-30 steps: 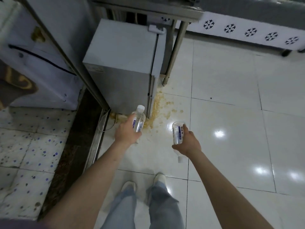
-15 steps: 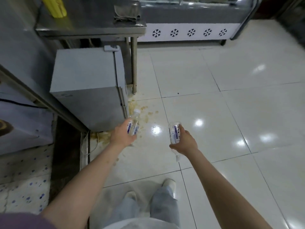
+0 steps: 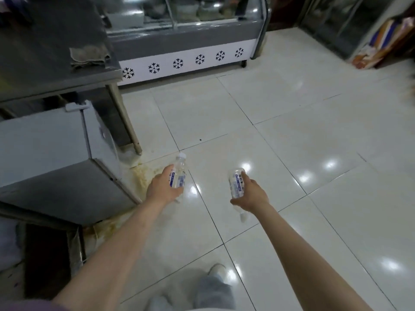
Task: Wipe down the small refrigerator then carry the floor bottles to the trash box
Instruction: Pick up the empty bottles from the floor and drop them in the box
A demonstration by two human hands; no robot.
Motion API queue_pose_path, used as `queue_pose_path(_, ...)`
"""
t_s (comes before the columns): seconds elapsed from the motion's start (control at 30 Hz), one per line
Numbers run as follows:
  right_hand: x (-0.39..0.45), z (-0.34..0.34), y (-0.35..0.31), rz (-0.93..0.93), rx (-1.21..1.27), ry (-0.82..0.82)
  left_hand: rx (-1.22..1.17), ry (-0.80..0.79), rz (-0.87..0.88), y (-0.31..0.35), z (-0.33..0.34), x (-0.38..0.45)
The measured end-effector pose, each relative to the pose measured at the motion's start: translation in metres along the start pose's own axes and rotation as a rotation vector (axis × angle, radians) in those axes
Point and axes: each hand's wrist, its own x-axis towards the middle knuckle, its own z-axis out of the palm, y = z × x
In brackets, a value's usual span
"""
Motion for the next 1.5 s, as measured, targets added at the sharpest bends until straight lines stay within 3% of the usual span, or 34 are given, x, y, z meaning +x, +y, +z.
queue_pose_path(0.5,0.109,-0.108,0.092,0.044,0.029,0.057,-0.043,0.009,0.089,0.168,0.066,0.094)
queue_pose_path(1.17,0.312,-0.220,0.079,0.208,0.170,0.137,0.036,-0.135,0.243,0.308,0.058,0.335)
queue_pose_path(1.5,0.421,-0.292,0.124,0.256,0.218,0.149,0.071,-0.169,0.283,0.407,0.102,0.436)
